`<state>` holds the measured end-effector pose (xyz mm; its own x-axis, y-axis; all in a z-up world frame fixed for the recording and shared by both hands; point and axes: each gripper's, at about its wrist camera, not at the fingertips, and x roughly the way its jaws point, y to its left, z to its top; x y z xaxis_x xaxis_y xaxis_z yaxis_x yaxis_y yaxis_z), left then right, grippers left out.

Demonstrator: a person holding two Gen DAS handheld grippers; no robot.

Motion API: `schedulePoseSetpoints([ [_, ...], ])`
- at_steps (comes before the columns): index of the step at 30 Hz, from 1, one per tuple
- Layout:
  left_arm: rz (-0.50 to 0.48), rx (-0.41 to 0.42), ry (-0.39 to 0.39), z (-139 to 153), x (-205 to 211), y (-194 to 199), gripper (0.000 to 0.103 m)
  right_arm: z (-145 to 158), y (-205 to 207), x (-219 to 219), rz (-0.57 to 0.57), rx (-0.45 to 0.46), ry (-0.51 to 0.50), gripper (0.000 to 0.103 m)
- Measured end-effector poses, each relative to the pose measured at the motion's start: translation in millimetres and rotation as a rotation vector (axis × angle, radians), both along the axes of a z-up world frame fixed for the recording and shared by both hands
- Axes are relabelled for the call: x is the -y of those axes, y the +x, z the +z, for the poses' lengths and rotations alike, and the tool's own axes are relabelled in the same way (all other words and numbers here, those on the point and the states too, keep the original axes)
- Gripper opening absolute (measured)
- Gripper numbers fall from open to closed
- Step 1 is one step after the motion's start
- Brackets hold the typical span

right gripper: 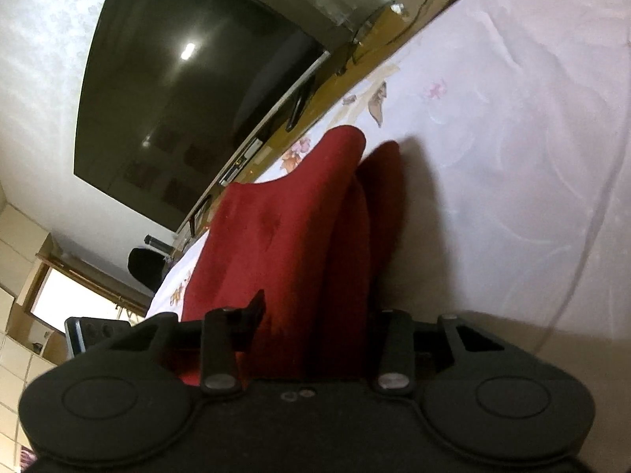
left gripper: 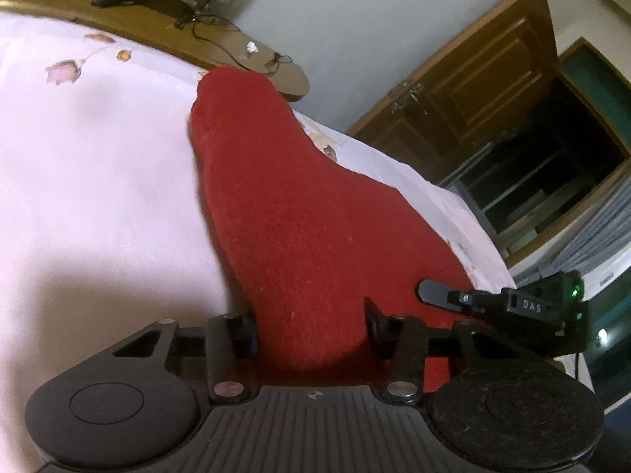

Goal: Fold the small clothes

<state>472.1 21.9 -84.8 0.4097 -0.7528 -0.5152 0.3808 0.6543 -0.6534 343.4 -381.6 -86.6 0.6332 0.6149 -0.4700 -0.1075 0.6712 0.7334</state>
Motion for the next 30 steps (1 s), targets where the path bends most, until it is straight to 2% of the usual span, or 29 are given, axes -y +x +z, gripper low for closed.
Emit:
schedulePoseSetpoints([
  [5,-0.028,0.043,0.026,15,-8,-6,0.044,15,-5,-14,-0.011,0.032,-0.013,0.039],
  [9,-0.032,0.069,0.028,31,-35,-12,0.044,30,-10,-38,0.001,0.05,-0.038,0.039],
  [14,-0.01,0.085,0.014,51,-91,-23,0.044,48,-11,-81,0.027,0.079,-0.042,0.039],
  [18,0.033,0.064,0.007,60,-164,-31,0.044,54,-4,-135,0.067,0.092,-0.022,0.039],
  [23,0.117,0.014,0.026,56,-258,-45,0.044,42,15,-218,0.135,0.068,0.039,0.039],
  [26,0.176,-0.058,0.084,38,-303,-48,0.045,20,34,-267,0.177,0.01,0.045,0.04],
  [28,0.247,-0.115,0.143,19,-323,-51,0.062,-6,47,-291,0.17,-0.065,-0.005,0.045],
  [29,0.264,-0.098,0.114,16,-332,-57,0.063,-23,53,-298,0.138,-0.129,-0.044,0.044],
  [30,0.286,-0.091,0.105,17,-338,-64,0.072,-29,53,-295,0.112,-0.109,0.001,0.044],
])
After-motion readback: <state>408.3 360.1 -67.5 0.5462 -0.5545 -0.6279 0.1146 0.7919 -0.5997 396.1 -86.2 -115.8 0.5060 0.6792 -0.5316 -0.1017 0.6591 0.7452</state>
